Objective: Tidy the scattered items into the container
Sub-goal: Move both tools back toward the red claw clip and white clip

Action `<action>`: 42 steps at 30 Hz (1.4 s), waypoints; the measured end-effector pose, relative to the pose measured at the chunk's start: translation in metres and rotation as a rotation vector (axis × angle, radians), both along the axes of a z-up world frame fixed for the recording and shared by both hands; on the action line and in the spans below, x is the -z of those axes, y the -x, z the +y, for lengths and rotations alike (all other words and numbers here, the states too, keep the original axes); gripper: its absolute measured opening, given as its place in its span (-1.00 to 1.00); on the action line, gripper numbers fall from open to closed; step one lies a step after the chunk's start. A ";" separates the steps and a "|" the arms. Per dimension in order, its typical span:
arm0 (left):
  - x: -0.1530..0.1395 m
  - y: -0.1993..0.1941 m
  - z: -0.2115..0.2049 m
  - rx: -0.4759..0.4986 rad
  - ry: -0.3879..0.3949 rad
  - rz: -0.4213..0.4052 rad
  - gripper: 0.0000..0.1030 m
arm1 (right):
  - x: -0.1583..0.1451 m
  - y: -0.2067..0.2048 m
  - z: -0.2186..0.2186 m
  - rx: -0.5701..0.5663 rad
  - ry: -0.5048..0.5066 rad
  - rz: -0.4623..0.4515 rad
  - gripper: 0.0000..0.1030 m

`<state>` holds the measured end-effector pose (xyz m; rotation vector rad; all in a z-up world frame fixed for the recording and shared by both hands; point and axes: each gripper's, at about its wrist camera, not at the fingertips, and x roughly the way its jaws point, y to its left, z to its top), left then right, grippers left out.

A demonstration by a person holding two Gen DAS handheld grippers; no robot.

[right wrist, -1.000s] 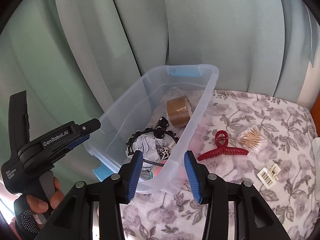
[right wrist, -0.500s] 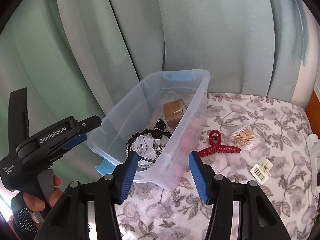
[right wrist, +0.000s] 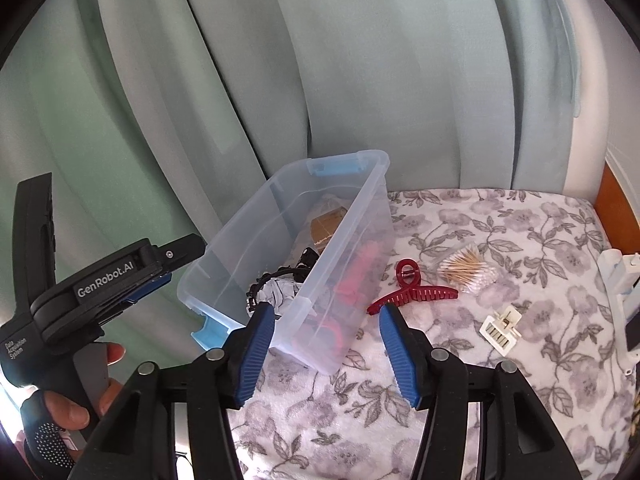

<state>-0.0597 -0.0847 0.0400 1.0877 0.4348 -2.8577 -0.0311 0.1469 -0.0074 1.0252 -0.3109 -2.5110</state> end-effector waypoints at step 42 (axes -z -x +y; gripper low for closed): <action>0.086 0.020 0.177 0.430 0.186 -0.152 0.99 | 0.100 0.009 0.172 0.308 0.109 -0.232 0.21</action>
